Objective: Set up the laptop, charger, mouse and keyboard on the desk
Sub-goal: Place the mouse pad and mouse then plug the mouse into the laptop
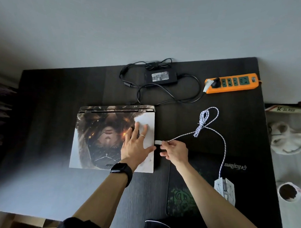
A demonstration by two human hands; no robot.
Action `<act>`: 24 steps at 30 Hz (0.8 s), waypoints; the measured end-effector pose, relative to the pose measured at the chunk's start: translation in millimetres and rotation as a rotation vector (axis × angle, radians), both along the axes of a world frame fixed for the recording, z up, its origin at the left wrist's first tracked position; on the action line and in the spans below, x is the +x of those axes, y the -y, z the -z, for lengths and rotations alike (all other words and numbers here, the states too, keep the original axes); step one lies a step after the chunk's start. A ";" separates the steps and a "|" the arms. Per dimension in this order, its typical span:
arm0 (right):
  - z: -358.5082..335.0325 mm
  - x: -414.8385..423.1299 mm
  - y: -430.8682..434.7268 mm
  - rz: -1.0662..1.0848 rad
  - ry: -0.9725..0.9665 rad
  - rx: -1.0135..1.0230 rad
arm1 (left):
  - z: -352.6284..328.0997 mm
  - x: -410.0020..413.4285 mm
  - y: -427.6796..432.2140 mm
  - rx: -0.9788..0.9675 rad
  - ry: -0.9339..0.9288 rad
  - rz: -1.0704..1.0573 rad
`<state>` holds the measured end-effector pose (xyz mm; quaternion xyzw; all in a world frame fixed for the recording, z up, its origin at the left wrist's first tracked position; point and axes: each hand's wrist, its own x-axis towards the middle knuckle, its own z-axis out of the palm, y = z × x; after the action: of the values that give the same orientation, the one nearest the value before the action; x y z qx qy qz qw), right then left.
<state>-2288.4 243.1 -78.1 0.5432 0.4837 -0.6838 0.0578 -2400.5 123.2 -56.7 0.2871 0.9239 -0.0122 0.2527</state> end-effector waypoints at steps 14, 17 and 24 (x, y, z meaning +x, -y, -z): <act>-48.2 223.4 14.8 -0.155 0.518 0.667 | -8.7 142.3 26.2 0.199 0.191 -0.027; -39.9 243.8 30.7 -0.248 0.602 0.513 | -5.8 163.3 31.5 0.124 0.435 -0.341; -24.0 248.2 40.7 -0.311 0.578 0.701 | 2.0 187.3 50.5 0.093 0.479 -0.523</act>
<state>-2040.2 202.5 -54.1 0.6192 0.7247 -0.2834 0.1048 -2213.2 72.7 -58.7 0.0470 0.8802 0.1625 0.4434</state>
